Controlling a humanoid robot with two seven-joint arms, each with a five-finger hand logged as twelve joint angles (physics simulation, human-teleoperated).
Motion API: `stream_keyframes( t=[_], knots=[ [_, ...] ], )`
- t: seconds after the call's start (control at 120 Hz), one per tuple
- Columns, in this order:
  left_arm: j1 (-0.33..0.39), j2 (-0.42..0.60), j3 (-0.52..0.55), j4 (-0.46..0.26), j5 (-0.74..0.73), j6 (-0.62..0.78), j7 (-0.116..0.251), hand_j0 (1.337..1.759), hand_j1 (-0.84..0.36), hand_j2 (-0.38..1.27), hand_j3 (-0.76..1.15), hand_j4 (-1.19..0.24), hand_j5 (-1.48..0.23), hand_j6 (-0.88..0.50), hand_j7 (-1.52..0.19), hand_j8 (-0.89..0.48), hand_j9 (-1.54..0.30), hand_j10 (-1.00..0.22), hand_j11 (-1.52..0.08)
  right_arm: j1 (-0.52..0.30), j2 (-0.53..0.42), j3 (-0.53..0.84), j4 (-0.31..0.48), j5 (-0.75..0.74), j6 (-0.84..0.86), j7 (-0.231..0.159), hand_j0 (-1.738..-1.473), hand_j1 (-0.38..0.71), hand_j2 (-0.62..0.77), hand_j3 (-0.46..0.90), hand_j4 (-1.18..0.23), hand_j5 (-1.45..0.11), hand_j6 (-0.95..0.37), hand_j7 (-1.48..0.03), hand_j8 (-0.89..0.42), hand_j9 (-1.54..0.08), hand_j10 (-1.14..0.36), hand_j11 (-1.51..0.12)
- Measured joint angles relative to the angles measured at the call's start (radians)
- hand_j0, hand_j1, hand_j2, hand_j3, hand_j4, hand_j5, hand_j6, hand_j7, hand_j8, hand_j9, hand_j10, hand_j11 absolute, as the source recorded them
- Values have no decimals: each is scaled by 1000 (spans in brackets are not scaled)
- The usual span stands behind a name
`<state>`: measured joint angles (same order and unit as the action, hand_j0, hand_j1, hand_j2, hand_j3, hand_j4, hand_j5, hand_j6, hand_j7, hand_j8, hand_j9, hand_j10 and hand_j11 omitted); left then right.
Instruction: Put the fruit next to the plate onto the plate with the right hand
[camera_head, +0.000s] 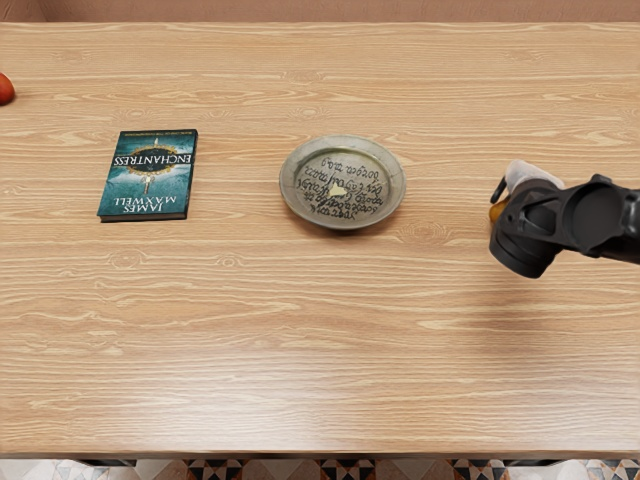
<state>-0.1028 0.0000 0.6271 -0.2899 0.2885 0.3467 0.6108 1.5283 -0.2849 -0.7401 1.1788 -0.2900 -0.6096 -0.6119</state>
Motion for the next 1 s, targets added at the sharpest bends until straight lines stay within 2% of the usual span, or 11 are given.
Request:
stream_keyframes(
  t=[0.192, 0.35, 0.542, 0.658, 0.767, 1.0],
  knots=[
    [6, 0, -1, 0, 0, 0, 0, 1658, 349, 0, 0, 0, 0, 0, 0, 0, 0, 0, 0, 27, -45, 44, 62, -1, 0, 0, -1658, 337, 407, 0, -681, -895, -503, -890, -559, -894, -682, -892],
    [8, 0, -1, 0, 0, 0, 0, 1658, 349, 0, 0, 0, 0, 0, 0, 0, 0, 0, 0, 35, -69, 82, 82, -2, 15, 0, -1658, 339, 427, 0, -701, -928, -513, -919, -559, -925, -704, -923],
    [9, 0, -1, 0, 0, 0, 0, 1658, 349, 0, 0, 0, 0, 0, 0, 0, 0, 0, 0, 61, -111, 124, 132, -3, 41, 0, -1658, 354, 579, 1, -757, -1008, -543, -995, -581, -1006, -759, -1004],
    [9, 0, -1, 0, 0, 0, 0, 1658, 349, 0, 0, 0, 0, 0, 0, 0, 0, 0, 0, 79, -125, 144, 151, 1, 59, 0, -1658, 367, 603, 1, -780, -1052, -532, -1030, -556, -1050, -781, -1049],
    [9, 0, -1, 0, 0, 0, 0, 1658, 349, 0, 0, 0, 0, 0, 0, 0, 0, 0, 0, 98, -135, 155, 170, 10, 71, -1, -1658, 360, 556, 1, -791, -1079, -509, -1049, -532, -1074, -794, -1072],
    [9, 0, -1, 0, 0, 0, 0, 1658, 349, 0, 0, 0, 0, 0, 0, 0, 0, 0, 0, 140, -143, 179, 199, 52, 89, -1, -1658, 364, 559, 0, -802, -1105, -503, -1068, -518, -1096, -807, -1094]
  ],
)
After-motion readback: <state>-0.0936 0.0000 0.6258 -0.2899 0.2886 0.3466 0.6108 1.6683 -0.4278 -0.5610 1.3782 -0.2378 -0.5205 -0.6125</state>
